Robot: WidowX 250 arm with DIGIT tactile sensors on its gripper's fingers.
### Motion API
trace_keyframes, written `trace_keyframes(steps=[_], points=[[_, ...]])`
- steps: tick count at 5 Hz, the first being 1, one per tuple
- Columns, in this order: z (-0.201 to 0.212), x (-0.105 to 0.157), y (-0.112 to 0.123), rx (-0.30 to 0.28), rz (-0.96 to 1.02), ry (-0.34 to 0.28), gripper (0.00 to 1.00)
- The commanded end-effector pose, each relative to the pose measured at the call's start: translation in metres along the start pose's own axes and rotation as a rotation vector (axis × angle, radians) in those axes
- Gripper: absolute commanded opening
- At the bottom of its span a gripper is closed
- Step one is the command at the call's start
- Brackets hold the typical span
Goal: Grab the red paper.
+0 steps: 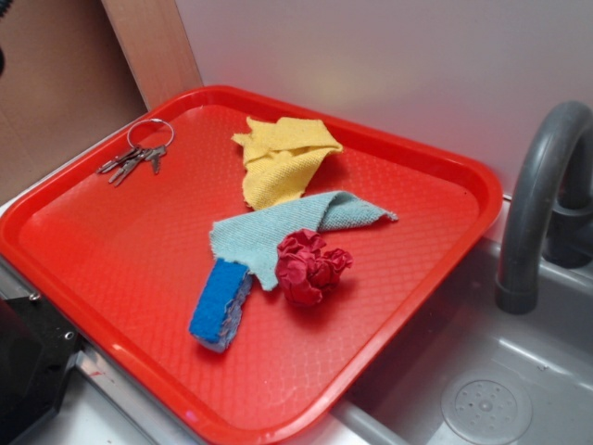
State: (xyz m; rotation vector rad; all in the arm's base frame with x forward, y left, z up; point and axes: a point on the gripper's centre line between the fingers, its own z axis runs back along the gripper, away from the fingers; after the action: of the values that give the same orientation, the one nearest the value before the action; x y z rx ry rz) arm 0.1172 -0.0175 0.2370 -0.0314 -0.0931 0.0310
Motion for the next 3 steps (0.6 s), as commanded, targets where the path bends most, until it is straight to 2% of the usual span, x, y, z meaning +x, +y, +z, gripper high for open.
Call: trace_keyframes(steps=[1, 2, 3], points=[[0.000, 0.000, 0.000, 0.000, 0.000, 0.000, 1.00], [0.000, 0.005, 0.000, -0.026, -0.032, -0.016, 1.00], [-0.007, 0.016, -0.005, -0.057, -0.239, -0.036, 1.00]])
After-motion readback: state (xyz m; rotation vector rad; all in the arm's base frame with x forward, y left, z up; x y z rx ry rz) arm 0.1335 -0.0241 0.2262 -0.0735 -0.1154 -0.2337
